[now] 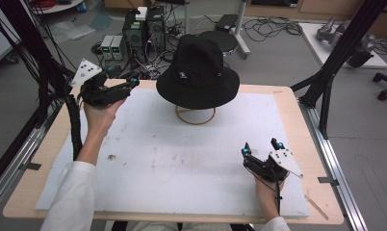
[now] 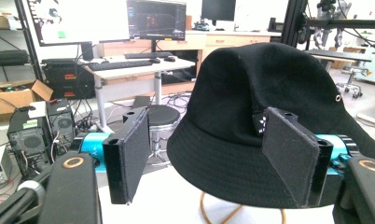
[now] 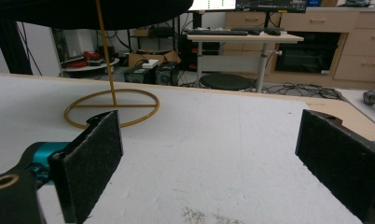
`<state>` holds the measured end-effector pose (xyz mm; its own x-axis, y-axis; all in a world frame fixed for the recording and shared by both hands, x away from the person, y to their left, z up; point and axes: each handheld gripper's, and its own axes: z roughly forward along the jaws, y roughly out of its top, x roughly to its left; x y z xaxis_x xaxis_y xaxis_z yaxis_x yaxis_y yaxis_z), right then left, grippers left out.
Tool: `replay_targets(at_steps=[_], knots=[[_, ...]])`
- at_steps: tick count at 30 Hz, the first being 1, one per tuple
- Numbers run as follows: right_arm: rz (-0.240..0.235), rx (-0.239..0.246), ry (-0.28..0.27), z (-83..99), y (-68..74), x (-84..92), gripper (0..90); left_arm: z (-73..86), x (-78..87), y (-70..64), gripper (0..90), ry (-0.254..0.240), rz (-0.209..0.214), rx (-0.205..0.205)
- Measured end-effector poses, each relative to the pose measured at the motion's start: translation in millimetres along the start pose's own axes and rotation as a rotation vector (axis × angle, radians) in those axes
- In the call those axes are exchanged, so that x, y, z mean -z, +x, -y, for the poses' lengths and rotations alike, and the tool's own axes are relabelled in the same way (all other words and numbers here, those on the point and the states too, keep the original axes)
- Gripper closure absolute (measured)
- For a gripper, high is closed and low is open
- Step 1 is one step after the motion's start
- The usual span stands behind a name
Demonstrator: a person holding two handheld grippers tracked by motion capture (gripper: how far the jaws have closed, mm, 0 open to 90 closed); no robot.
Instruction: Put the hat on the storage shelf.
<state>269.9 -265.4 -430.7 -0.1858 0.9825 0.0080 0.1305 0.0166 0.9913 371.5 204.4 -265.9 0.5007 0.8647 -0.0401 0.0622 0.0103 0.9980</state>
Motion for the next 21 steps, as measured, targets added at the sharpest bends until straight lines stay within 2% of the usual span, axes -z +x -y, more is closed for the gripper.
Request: replay_targets(at_steps=[3,12,13,14,15,21], knots=[[0.0,0.0,0.0,0.0,0.1,0.1,6.5,7.0,11.2,2.3,32.3,-0.007,-0.015,0.006],[0.002,0.009,-0.004,0.1,0.7,0.4,6.5,21.2,27.5,10.1,32.3,-0.006,-0.058,0.022],[0.005,0.007,-0.002,0.3,1.1,0.7,6.5,26.5,31.7,8.8,32.3,-0.005,-0.075,0.016],[0.005,0.007,-0.003,0.3,1.2,0.7,6.5,26.5,31.7,8.8,32.3,-0.005,-0.075,0.016],[0.006,0.01,-0.005,0.2,1.1,0.7,6.5,32.2,36.2,6.5,32.3,-0.003,-0.091,-0.002],[0.007,0.002,-0.005,0.3,1.4,1.2,6.5,44.2,45.2,6.8,32.1,-0.013,-0.104,0.006]])
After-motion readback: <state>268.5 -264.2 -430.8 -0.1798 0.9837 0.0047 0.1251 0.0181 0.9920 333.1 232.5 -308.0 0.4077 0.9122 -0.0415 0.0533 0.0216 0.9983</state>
